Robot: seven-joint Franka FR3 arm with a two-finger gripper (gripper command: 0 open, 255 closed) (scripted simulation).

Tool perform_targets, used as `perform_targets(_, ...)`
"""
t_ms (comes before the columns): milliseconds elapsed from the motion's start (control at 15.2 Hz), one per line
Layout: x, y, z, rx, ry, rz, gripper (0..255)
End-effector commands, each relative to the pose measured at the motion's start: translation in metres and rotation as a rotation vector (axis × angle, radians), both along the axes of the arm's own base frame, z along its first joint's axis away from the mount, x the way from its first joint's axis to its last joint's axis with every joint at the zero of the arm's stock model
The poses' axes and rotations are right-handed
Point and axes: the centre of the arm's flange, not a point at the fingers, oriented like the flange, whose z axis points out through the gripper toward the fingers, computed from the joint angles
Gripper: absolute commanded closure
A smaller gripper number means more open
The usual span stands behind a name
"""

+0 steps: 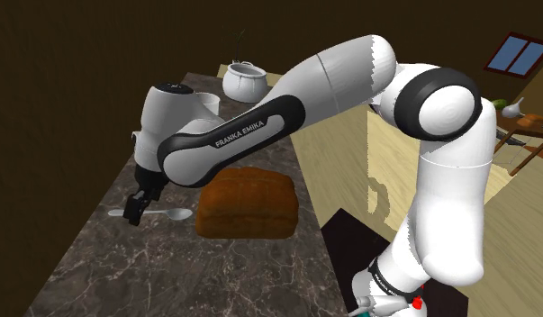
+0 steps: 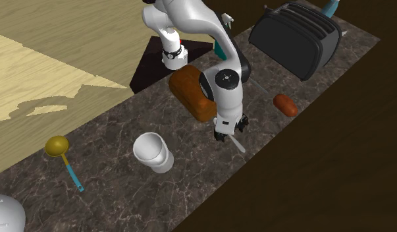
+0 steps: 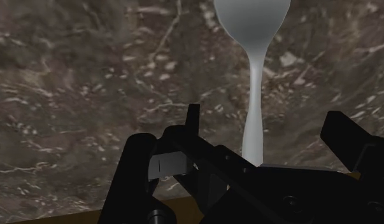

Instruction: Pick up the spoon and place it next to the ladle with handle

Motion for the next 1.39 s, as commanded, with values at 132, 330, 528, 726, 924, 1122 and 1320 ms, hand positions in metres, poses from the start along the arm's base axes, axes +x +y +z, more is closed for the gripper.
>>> perform_targets(132, 0.0, 0.0, 0.0, 0.0, 0.0, 0.0, 0)
perform_targets(330, 0.0, 0.0, 0.0, 0.0, 0.0, 0.0, 255)
perform_targets(528, 0.0, 0.0, 0.0, 0.0, 0.0, 0.0, 255)
perform_targets(726, 0.0, 0.0, 0.0, 0.0, 0.0, 0.0, 255)
perform_targets(924, 0.0, 0.0, 0.01, 0.0, 0.0, 0.0, 255)
perform_targets(1122, 0.0, 0.0, 0.026, 0.0, 0.0, 0.0, 255)
perform_targets(1320, 0.0, 0.0, 0.042, 0.0, 0.0, 0.0, 255)
